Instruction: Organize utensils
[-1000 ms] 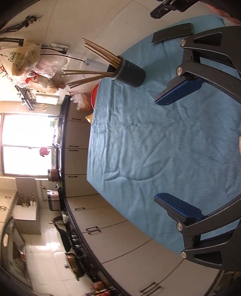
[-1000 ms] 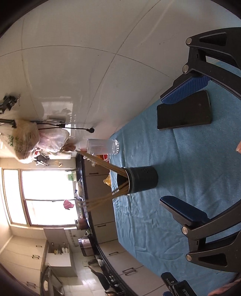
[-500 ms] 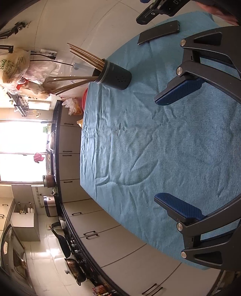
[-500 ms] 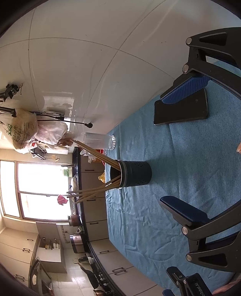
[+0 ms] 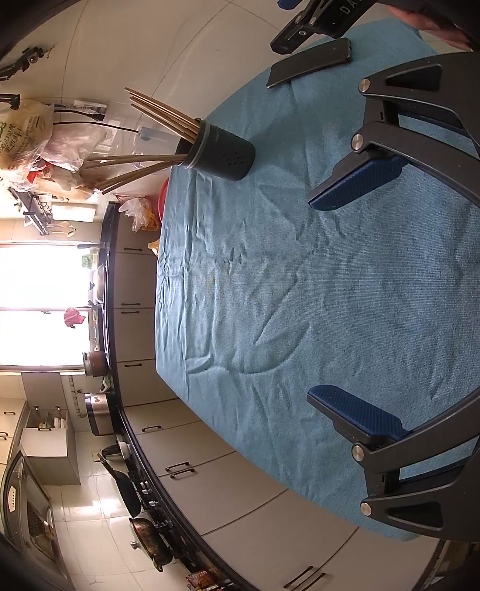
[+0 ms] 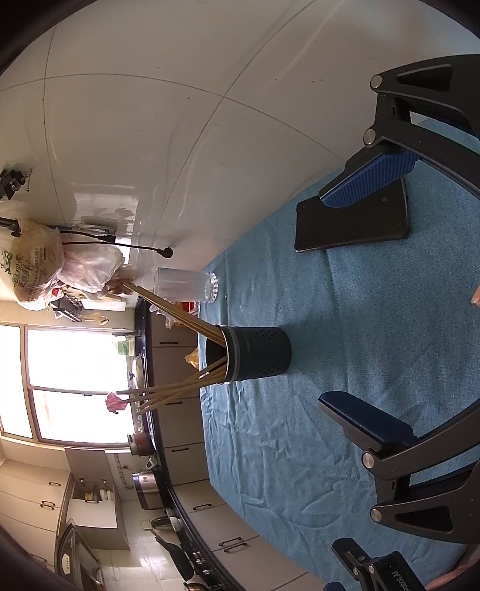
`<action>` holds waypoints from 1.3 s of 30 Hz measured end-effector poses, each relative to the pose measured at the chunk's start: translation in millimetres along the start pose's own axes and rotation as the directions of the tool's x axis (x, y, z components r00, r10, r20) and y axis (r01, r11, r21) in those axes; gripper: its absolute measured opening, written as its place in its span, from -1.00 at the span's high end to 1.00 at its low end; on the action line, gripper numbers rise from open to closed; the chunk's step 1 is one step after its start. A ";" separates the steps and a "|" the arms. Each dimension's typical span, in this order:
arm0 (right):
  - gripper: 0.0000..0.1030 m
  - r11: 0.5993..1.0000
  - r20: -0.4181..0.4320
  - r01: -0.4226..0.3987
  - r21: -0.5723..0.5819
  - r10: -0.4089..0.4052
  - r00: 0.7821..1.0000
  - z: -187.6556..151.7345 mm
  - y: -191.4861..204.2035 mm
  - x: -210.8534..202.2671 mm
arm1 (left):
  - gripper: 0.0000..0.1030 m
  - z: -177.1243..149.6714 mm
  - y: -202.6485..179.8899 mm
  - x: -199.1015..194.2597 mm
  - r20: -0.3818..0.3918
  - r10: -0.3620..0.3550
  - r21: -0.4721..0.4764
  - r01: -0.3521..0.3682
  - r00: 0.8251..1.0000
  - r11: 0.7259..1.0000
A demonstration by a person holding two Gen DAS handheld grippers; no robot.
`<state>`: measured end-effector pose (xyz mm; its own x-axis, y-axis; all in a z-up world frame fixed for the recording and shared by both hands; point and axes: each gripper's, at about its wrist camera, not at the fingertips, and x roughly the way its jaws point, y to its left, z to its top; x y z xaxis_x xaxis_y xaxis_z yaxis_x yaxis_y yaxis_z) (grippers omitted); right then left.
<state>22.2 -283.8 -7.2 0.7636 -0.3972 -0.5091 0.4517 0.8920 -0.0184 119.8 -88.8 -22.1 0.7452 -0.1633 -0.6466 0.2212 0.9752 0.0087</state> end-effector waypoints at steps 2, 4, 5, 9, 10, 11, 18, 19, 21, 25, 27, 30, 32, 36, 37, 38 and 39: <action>-0.97 1.000 -0.005 0.001 -0.001 -0.001 1.000 -0.4 0.8 0.2 | -0.84 -0.2 -0.3 0.0 0.000 0.002 -0.001 -0.002 1.000 1.000; -0.97 1.000 -0.008 0.001 -0.004 -0.001 1.000 -0.9 1.3 1.3 | -0.84 -0.8 -0.1 0.3 -0.001 0.001 -0.001 -0.001 1.000 1.000; -0.97 1.000 -0.008 0.002 -0.005 -0.002 1.000 -1.1 1.5 1.3 | -0.84 -1.2 -0.4 0.6 -0.002 0.002 -0.001 -0.002 1.000 1.000; -0.97 1.000 -0.010 0.005 -0.004 -0.005 1.000 -1.5 1.9 1.2 | -0.84 -2.8 -0.2 1.3 -0.004 0.001 -0.003 -0.001 1.000 1.000; -0.97 1.000 -0.011 0.006 -0.003 -0.006 1.000 -2.1 1.9 1.1 | -0.84 -2.8 -0.1 1.4 -0.005 0.001 -0.002 -0.001 1.000 1.000; -0.97 1.000 -0.012 0.006 -0.002 -0.006 1.000 -2.3 1.7 1.6 | -0.84 -3.2 0.0 1.5 -0.005 0.002 -0.002 -0.002 1.000 1.000; -0.97 1.000 -0.022 0.008 -0.005 -0.008 1.000 -3.6 1.1 4.4 | -0.84 -4.8 1.0 1.1 -0.006 0.000 0.001 0.000 1.000 1.000; -0.97 1.000 -0.023 0.007 -0.006 -0.008 1.000 -3.5 0.9 5.0 | -0.84 -4.7 0.9 1.1 -0.005 0.000 0.000 0.000 1.000 1.000; -0.97 1.000 -0.026 0.008 -0.006 -0.008 1.000 -3.5 0.6 5.2 | -0.84 -4.8 0.8 1.3 -0.006 0.000 0.001 0.000 1.000 1.000; -0.97 1.000 -0.029 0.008 -0.008 -0.008 1.000 -3.7 0.9 5.6 | -0.84 -4.7 0.6 1.2 -0.006 0.000 0.001 0.000 1.000 1.000; -0.97 1.000 -0.032 0.007 -0.009 -0.007 0.999 -4.2 1.2 5.9 | -0.84 -4.6 0.5 1.2 -0.006 0.000 0.002 0.000 1.000 1.000; -0.97 1.000 -0.033 0.007 -0.012 -0.008 0.999 -4.5 1.4 7.1 | -0.84 -4.8 0.7 1.2 -0.007 0.001 0.000 -0.001 1.000 1.000; -0.97 1.000 -0.034 0.007 -0.010 -0.007 0.999 -4.7 1.1 7.5 | -0.84 -5.1 0.8 1.2 -0.007 0.001 -0.001 -0.001 1.000 1.000; -0.97 1.000 -0.037 0.007 -0.013 -0.008 0.999 -5.1 2.3 8.0 | -0.84 -6.9 1.0 2.0 -0.010 0.002 -0.003 -0.002 1.000 1.000; -0.97 1.000 -0.038 0.007 -0.014 -0.007 0.999 -5.4 2.6 8.2 | -0.84 -6.9 1.0 2.1 -0.011 0.002 -0.002 -0.002 1.000 1.000; -0.97 1.000 -0.039 0.007 -0.015 -0.007 0.999 -5.5 2.9 8.5 | -0.84 -7.3 1.5 2.0 -0.011 0.001 -0.002 -0.001 1.000 1.000; -0.97 1.000 -0.041 0.007 -0.016 -0.007 0.999 -5.6 3.3 8.7 | -0.84 -7.2 1.4 1.9 -0.010 0.001 -0.002 -0.002 1.000 1.000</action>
<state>27.8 -283.1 -16.5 0.7407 -0.3945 -0.5439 0.4494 0.8926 -0.0355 117.0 -86.6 -28.8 0.7389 -0.1603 -0.6545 0.2186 0.9758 0.0079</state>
